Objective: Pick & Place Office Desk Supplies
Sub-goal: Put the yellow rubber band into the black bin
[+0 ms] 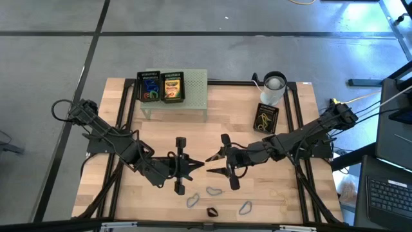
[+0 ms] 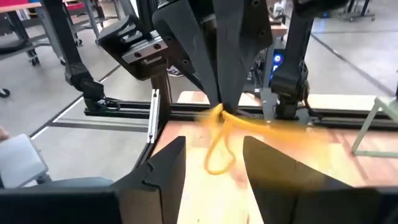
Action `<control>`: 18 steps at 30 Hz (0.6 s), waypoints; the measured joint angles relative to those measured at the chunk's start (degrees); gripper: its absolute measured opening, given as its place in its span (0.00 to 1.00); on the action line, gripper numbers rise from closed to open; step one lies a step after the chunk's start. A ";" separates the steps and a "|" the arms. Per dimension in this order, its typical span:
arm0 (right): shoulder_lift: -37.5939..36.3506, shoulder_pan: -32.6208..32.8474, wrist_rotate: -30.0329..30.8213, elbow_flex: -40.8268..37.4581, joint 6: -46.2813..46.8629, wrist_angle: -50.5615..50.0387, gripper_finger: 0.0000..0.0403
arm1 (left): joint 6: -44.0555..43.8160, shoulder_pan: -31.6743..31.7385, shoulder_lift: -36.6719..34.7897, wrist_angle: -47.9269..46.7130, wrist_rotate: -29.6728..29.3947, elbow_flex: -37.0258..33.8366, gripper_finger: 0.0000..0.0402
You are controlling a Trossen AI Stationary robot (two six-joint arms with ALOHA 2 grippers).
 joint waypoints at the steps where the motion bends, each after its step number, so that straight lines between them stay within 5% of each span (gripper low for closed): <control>1: 0.00 0.00 -0.02 0.00 0.82 -0.26 0.41 | 0.00 0.00 0.00 -0.04 0.00 0.00 0.01; 18: 0.00 -0.01 3.41 0.00 3.08 -0.60 0.42 | -0.11 0.00 0.00 -1.24 1.05 0.00 0.01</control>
